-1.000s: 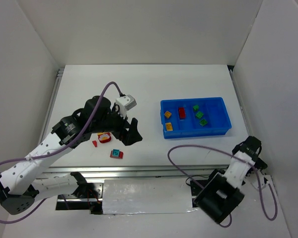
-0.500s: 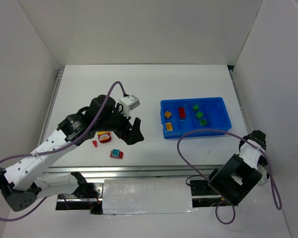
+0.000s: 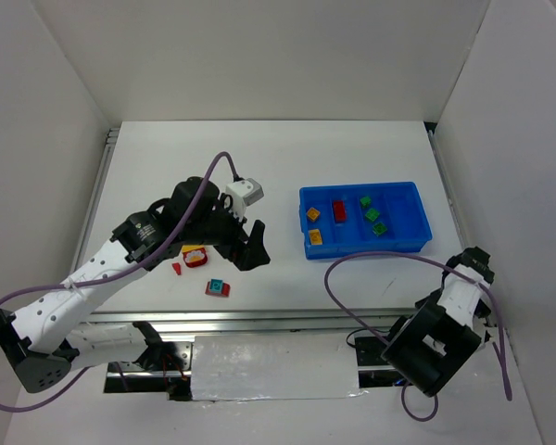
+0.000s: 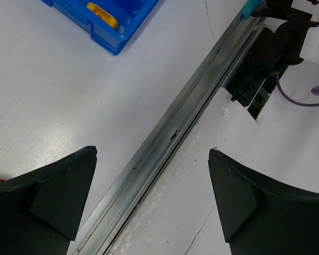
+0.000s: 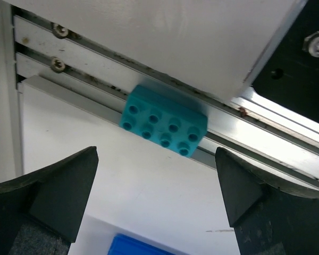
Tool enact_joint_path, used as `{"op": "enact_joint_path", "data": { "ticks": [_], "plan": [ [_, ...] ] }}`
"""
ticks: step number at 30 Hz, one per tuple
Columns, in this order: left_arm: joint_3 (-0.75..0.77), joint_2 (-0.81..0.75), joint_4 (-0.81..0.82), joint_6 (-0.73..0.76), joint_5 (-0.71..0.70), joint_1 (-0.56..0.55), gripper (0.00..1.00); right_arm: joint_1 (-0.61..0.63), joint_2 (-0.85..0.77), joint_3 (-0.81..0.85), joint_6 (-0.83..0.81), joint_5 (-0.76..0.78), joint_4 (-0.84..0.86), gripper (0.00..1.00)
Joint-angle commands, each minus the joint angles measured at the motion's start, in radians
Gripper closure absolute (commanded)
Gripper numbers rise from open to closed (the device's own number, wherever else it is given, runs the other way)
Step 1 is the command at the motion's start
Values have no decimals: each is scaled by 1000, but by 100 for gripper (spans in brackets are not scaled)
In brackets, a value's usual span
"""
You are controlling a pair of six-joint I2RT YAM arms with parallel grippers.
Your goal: Sort the legos into containers by color
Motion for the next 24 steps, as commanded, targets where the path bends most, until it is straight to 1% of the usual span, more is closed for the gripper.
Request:
{"op": "enact_joint_path", "data": {
  "ticks": [1,5,7,12,16,20,24],
  "plan": [
    [29,4,35,28,34,-1,0,14,-25,-20,179,1,-86,1],
    [22,-5,38,28,45,-1,1,14,-49,-34,238,-11,-101,2],
    [22,-10,35,28,40,-1,0,13,-34,-28,235,-2,-106,2],
    [37,-7,20,32,37,-1,1,13,99,45,240,43,-153,0],
    [26,-16,20,34,45,-1,0,13,87,41,234,99,-126,0],
    [25,-4,24,37,60,-1,1,13,124,62,263,99,-144,0],
    [31,18,24,43,94,-1,1,14,114,60,246,129,-76,0]
  ]
}}
